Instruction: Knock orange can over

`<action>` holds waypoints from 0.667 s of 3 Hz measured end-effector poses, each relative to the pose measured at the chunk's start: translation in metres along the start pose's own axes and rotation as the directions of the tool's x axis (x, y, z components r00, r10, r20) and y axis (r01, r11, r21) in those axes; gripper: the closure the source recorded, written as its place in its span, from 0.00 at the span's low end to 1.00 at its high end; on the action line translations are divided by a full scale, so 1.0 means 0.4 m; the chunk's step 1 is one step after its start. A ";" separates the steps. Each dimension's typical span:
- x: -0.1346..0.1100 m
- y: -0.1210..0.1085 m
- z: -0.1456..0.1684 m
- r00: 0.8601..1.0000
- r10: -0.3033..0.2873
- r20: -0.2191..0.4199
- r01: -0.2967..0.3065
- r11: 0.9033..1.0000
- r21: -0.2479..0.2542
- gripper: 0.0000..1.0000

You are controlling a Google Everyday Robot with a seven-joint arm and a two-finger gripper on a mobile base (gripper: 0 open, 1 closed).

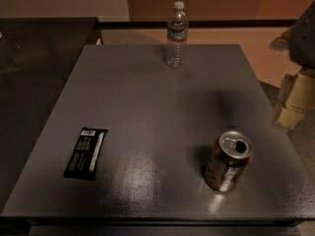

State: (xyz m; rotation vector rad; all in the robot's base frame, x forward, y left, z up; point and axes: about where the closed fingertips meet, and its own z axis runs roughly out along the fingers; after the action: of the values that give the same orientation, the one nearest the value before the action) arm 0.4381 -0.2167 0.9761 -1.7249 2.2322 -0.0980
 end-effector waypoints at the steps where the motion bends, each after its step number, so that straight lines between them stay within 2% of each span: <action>1: 0.000 0.000 0.000 1.000 0.000 0.000 0.000 1.000 0.000 0.00; 2: -0.001 0.003 -0.001 1.000 -0.006 0.023 0.006 1.000 0.005 0.00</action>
Offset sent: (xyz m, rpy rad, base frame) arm -0.0028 0.0003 -0.0057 0.0429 -0.0042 0.0259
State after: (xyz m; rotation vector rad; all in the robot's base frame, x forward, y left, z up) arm 0.4371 -0.2159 0.9761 -1.7220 2.2087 -0.0849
